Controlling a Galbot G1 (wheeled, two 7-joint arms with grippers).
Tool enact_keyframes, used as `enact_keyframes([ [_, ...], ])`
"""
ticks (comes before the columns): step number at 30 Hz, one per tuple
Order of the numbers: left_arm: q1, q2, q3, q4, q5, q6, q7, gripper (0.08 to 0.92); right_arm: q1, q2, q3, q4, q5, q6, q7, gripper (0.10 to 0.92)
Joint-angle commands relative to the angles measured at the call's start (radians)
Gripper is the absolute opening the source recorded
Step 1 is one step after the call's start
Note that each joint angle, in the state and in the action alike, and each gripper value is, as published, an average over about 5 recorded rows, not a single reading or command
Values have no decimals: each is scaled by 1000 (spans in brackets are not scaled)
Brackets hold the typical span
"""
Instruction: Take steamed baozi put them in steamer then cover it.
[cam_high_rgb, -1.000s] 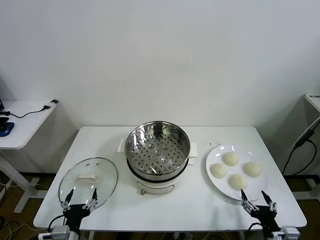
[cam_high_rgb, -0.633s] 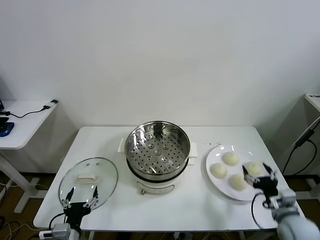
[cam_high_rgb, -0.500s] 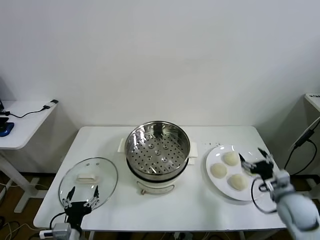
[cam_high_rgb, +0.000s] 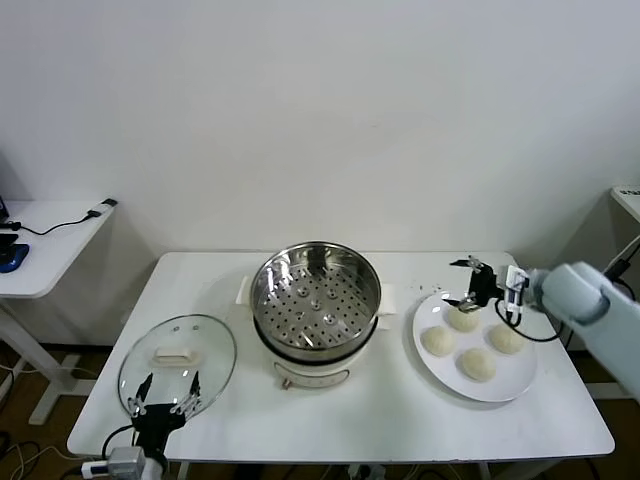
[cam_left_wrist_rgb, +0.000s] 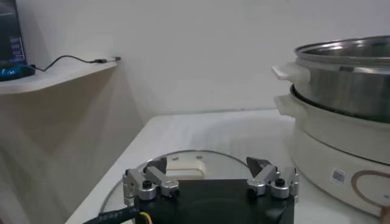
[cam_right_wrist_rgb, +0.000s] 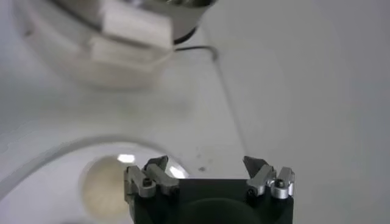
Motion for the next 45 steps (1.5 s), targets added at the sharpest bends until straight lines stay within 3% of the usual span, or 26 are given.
enact_keyframes([
  [1,5,-3,2,1,4,-6,-1,823,515,60,-603,-289,-12,73,-320,823],
  [19,0,3,1,22,7,-10,-3,823,224,337,-366,-571,-18,26,-235,823],
  [37,-9,6,6,45,6,-20,-4,823,172,439,-281,-722,-140,70,-172,821],
  [45,-9,6,7,46,9,-18,-4,823,165,450,-270,-721,-133,69,-176,704],
])
